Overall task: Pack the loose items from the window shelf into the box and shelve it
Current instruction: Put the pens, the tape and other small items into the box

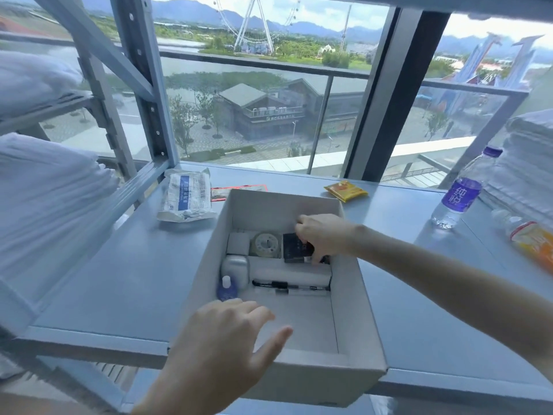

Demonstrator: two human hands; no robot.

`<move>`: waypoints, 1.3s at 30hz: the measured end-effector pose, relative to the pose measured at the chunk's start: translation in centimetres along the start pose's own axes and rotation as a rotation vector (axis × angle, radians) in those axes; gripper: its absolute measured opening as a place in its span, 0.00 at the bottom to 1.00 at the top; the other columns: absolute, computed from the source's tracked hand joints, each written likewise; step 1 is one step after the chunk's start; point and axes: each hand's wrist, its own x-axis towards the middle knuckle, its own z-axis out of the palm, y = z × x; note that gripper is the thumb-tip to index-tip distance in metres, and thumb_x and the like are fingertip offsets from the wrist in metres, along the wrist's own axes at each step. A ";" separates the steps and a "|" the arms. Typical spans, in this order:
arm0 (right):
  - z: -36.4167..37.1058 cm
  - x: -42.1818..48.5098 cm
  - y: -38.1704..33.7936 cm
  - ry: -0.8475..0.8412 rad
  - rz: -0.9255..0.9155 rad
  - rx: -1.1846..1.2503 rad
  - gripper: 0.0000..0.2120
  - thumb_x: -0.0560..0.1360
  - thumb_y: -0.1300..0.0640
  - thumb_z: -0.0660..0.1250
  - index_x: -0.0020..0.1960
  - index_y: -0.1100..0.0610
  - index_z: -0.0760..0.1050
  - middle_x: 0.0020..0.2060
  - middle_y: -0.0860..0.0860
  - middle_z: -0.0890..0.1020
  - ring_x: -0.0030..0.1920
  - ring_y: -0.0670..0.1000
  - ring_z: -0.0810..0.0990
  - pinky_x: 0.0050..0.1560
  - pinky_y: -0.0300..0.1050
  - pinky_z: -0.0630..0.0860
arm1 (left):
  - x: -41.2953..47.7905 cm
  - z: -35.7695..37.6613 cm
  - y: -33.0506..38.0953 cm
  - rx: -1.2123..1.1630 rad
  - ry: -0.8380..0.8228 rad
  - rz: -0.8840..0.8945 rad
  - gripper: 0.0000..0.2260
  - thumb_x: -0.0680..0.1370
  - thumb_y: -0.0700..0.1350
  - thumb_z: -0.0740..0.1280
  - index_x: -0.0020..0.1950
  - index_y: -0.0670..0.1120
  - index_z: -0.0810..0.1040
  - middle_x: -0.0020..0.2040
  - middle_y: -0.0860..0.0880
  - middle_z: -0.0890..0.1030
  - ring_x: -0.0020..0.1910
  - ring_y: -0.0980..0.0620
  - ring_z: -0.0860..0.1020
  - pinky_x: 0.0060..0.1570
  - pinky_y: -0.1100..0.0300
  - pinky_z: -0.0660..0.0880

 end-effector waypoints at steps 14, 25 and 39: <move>-1.5 -0.1 -2.7 0.172 -0.047 -0.037 0.12 0.72 0.51 0.69 0.53 0.55 0.76 0.52 0.52 0.74 0.55 0.53 0.72 0.38 0.46 0.68 | -1.0 0.0 -2.2 0.028 0.089 0.050 0.31 0.79 0.61 0.41 0.31 0.55 0.79 0.26 0.60 0.77 0.25 0.60 0.76 0.23 0.67 0.62; -2.1 2.9 -10.8 0.135 -0.237 0.268 0.08 0.69 0.46 0.69 0.48 0.43 0.80 0.30 0.43 0.76 0.35 0.50 0.79 0.36 0.42 0.75 | -1.2 -0.2 -2.0 0.034 0.069 0.031 0.21 0.74 0.60 0.53 0.28 0.54 0.78 0.24 0.58 0.75 0.24 0.58 0.75 0.25 0.65 0.58; -3.8 2.2 -0.8 0.090 0.067 0.547 0.05 0.72 0.62 0.67 0.46 0.59 0.81 0.36 0.52 0.85 0.30 0.41 0.80 0.33 0.31 0.75 | -1.2 -0.6 -2.1 -0.005 0.000 0.015 0.22 0.75 0.59 0.53 0.26 0.53 0.75 0.22 0.57 0.73 0.21 0.57 0.73 0.26 0.69 0.44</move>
